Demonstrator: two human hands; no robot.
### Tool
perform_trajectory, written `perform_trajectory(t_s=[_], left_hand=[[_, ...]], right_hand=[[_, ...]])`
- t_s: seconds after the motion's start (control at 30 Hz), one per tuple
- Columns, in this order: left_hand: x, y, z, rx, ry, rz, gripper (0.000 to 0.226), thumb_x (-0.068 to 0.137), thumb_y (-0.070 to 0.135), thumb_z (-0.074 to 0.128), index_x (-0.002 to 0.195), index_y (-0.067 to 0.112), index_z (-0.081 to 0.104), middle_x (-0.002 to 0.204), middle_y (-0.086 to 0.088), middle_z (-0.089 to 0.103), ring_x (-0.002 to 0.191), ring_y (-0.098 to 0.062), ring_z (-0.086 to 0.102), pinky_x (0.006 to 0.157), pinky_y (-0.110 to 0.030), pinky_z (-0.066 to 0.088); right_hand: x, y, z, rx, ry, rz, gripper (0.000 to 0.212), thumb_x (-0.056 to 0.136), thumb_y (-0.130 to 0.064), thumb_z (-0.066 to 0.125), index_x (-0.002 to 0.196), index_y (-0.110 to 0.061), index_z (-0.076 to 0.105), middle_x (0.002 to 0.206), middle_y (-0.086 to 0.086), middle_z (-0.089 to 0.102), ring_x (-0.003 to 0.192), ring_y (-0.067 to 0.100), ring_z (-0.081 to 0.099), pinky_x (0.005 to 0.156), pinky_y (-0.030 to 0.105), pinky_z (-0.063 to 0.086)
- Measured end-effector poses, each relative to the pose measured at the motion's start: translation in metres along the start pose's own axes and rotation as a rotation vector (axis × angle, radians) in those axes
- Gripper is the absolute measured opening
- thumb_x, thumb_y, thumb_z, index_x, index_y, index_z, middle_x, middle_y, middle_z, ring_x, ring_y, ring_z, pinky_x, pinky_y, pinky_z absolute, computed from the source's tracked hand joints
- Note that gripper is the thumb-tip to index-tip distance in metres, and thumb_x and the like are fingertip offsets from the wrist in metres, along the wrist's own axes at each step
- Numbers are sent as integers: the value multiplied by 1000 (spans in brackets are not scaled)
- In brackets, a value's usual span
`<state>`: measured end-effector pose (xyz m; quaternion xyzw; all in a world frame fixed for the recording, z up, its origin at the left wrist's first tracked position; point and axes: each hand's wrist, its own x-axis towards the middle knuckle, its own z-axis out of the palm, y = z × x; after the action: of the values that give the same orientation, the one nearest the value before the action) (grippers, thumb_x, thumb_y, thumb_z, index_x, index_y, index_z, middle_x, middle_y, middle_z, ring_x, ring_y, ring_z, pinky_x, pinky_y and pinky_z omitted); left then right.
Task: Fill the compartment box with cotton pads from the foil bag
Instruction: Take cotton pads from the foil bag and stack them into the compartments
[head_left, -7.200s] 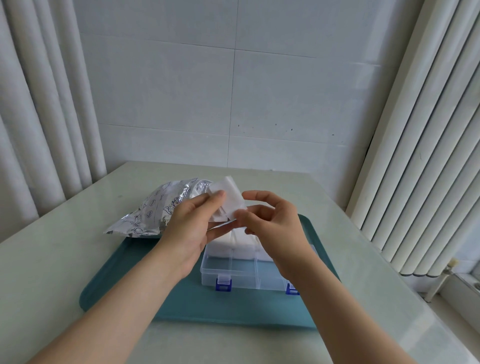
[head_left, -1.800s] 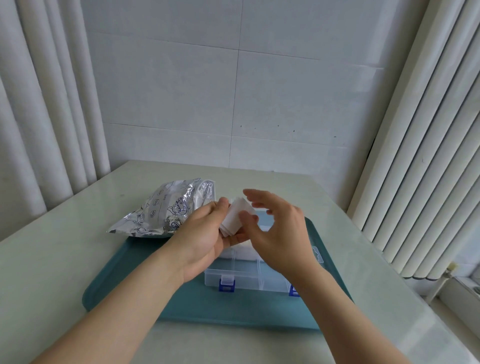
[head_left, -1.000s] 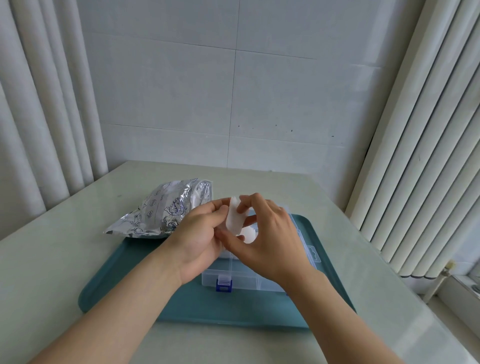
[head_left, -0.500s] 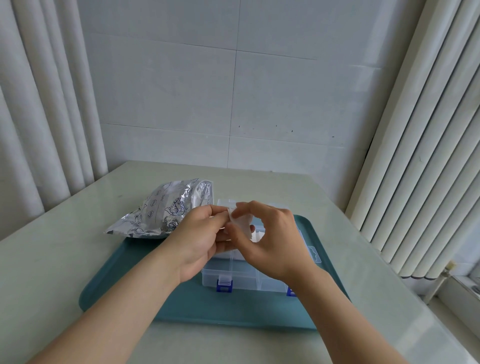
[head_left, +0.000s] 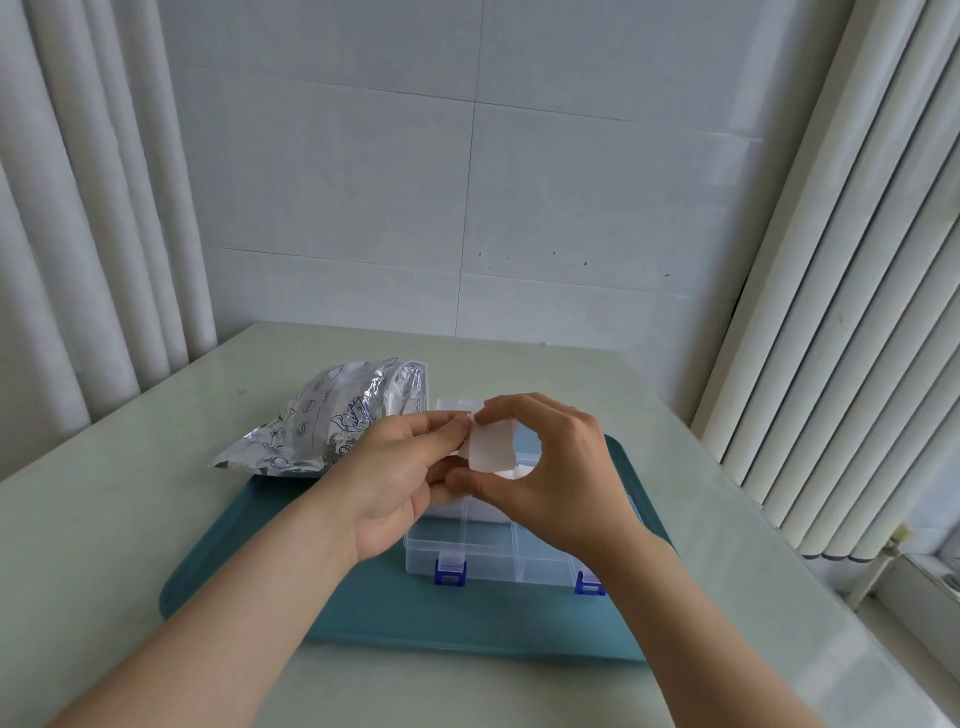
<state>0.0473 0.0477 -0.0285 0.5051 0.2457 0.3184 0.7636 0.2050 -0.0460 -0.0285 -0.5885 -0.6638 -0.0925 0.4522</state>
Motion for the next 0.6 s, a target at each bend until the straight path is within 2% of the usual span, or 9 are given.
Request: perform_trajectory(t_s=[0.13, 0.23, 0.33, 0.47, 0.53, 0.6], left_hand=[[-3, 1, 2, 33, -23, -2, 26, 97, 11, 69, 119, -3, 72, 97, -18, 78, 67, -21, 71, 74, -37, 66], [-5, 2, 2, 126, 49, 51, 18, 99, 10, 71, 114, 2, 75, 101, -18, 80, 78, -25, 77, 66, -33, 64], [-5, 3, 0, 252, 106, 134, 15, 99, 13, 73, 111, 5, 77, 100, -18, 80, 86, -30, 79, 69, -35, 64], [-6, 3, 1, 292, 113, 170, 16, 99, 16, 72, 112, 7, 76, 99, -15, 81, 91, -31, 80, 70, -34, 65], [-6, 2, 1, 293, 110, 176, 16, 101, 15, 69, 114, 8, 75, 100, -13, 81, 91, -29, 80, 69, -32, 64], [-6, 3, 1, 286, 99, 169, 16, 102, 13, 67, 116, 8, 75, 101, -13, 81, 91, -28, 80, 71, -32, 65]], right_hand=[[1, 0, -4, 21, -2, 16, 48, 69, -44, 96, 107, -23, 75, 102, -16, 72, 96, 3, 67, 85, 15, 50], [0, -1, -5, 7, -50, -6, 47, 68, -31, 95, 109, -22, 74, 106, -16, 72, 98, 1, 66, 86, 8, 44], [-1, -1, -5, -3, -76, -37, 46, 71, -31, 93, 112, -23, 74, 111, -17, 73, 101, 1, 67, 89, 9, 46], [-2, 0, -6, -24, -110, -51, 53, 71, -43, 95, 115, -24, 73, 112, -16, 73, 100, 5, 69, 88, 24, 54], [-2, 1, -7, -37, -111, -51, 54, 73, -46, 95, 117, -23, 74, 112, -14, 74, 100, 6, 69, 88, 23, 54], [-2, 2, -6, -50, -80, -33, 55, 74, -50, 93, 118, -23, 75, 114, -14, 75, 99, 1, 67, 89, 15, 52]])
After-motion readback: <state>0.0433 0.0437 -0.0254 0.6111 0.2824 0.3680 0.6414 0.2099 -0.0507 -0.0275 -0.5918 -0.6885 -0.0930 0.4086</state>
